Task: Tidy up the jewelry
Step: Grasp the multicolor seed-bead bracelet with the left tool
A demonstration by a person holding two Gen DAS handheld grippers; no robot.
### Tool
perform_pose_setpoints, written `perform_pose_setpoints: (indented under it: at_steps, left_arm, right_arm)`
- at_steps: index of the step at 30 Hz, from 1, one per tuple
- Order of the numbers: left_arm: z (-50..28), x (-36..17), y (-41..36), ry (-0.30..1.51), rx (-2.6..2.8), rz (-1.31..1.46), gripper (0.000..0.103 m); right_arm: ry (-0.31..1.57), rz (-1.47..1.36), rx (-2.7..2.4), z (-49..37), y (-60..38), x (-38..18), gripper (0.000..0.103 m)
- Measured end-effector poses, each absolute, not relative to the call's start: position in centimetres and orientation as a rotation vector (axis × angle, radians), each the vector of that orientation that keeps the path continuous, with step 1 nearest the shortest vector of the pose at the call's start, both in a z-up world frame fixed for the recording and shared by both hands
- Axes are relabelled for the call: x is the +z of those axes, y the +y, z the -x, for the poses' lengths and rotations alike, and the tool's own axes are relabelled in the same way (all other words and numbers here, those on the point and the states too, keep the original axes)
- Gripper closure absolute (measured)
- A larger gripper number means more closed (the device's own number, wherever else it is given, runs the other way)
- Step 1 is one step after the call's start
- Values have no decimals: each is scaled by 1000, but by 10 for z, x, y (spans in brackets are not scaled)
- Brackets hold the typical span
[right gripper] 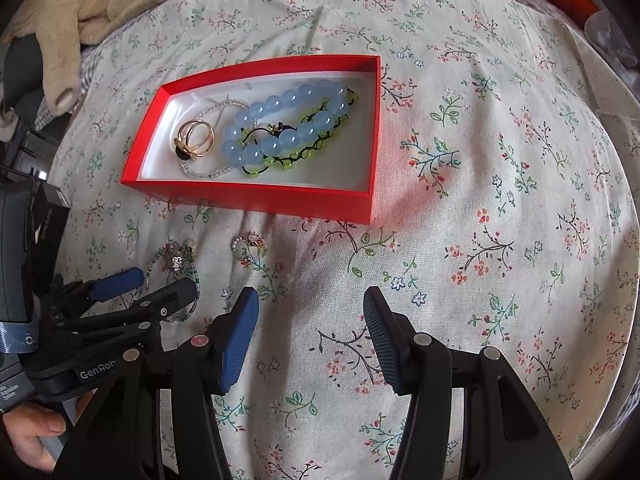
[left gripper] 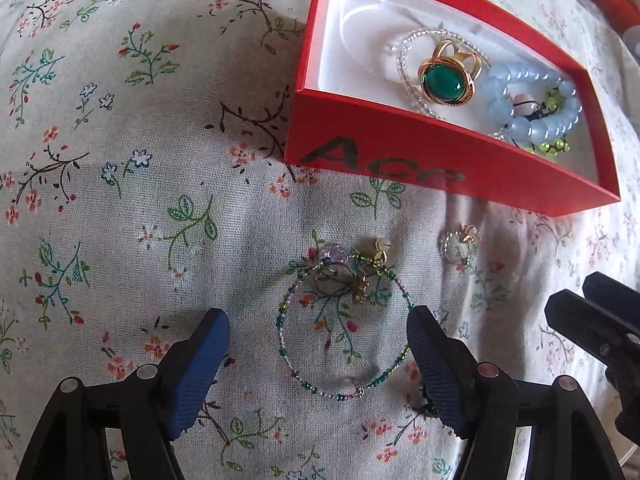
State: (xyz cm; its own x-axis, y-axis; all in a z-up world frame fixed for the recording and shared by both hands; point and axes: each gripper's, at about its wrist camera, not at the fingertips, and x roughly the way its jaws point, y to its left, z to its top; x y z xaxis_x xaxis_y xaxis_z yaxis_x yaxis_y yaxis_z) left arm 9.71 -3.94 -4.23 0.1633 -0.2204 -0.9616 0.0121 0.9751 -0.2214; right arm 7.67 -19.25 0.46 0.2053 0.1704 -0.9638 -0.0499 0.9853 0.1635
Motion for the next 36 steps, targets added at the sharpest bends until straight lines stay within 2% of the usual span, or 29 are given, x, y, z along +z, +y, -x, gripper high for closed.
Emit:
perform_pose_setpoints:
  at_steps: [3,9,14,17,27,29,36]
  left_arm:
    - [-97,-44,-52,1393,-170,162,29]
    - [-91,-40,-46,1393,-203,218,57]
    - [-87,-37,-40,1391,-236,252,88]
    - [-86,-34,-37,1377,-237,243,101]
    - [-79,-36,-23,1388,-219,248,103]
    - [-81,-41,-19,1406,-209,262,90]
    - [-86,-50,-12,1402,-196,310,89]
  right_arm:
    - [1356,-103,159,-77,-190,5,46]
    - [1356,-101,162,-77,-188,4,46]
    - [1354,-96,163,-76,-187,5,46]
    - [1356,-98,159,-76,-187,5,46]
    - [1366,-93,166,-75,-183,2,46]
    - [1365,-96,165,-75,-183,1,46]
    - [1373,-87,169,-77,-179,-2,46]
